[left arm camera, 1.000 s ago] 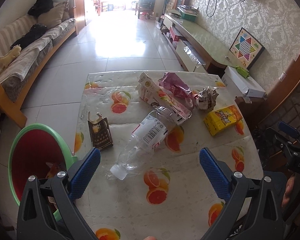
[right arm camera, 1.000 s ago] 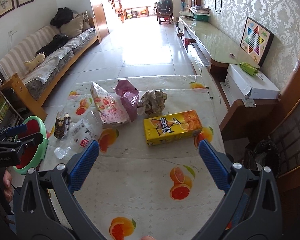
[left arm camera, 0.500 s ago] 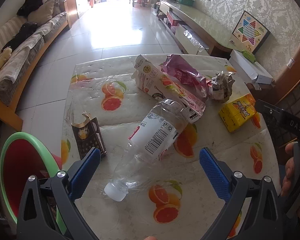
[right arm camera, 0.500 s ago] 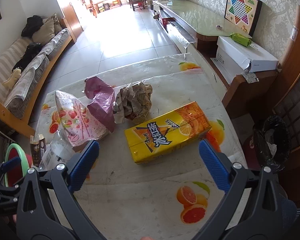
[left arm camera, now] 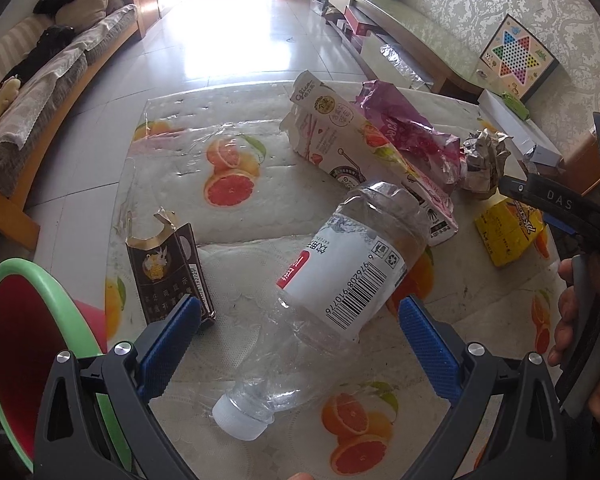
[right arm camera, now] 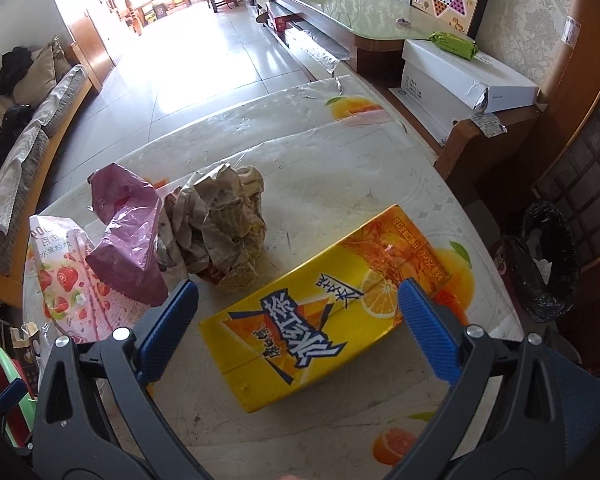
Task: Collect trash
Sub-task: 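Grasp the clear plastic bottle with the left tool while the right tool grasps the yellow iced-tea carton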
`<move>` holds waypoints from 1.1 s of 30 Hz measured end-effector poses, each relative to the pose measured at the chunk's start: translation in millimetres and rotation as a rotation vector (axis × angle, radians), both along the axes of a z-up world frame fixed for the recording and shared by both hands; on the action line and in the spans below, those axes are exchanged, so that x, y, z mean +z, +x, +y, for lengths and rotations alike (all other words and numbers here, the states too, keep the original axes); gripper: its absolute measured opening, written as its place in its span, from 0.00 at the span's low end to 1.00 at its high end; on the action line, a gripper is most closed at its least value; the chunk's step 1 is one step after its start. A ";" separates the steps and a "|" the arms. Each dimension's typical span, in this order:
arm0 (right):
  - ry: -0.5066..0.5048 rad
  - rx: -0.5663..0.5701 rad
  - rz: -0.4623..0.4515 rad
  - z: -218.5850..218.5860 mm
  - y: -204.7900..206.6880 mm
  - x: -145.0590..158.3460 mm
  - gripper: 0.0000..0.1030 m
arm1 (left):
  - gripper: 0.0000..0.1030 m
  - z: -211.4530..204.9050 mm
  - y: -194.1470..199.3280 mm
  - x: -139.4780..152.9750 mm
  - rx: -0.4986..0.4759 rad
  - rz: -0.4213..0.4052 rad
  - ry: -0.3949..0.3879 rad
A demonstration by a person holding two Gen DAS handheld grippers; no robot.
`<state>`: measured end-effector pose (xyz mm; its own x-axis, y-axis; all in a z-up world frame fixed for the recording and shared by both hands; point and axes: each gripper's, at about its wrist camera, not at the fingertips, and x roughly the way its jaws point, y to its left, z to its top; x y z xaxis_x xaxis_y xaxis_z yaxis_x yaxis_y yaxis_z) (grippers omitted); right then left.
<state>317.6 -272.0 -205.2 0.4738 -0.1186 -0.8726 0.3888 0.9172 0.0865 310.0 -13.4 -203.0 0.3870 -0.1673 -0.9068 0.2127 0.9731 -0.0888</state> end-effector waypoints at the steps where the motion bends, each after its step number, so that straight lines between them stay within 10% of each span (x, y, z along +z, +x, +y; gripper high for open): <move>1: -0.020 0.007 0.004 1.3 1.6 -0.8 0.96 | 0.92 -1.4 1.6 -2.9 -0.003 0.003 0.007; 33: -0.044 -0.074 0.105 -0.9 -4.4 -27.5 0.95 | 0.92 -10.3 13.9 -32.3 -0.013 0.043 -0.018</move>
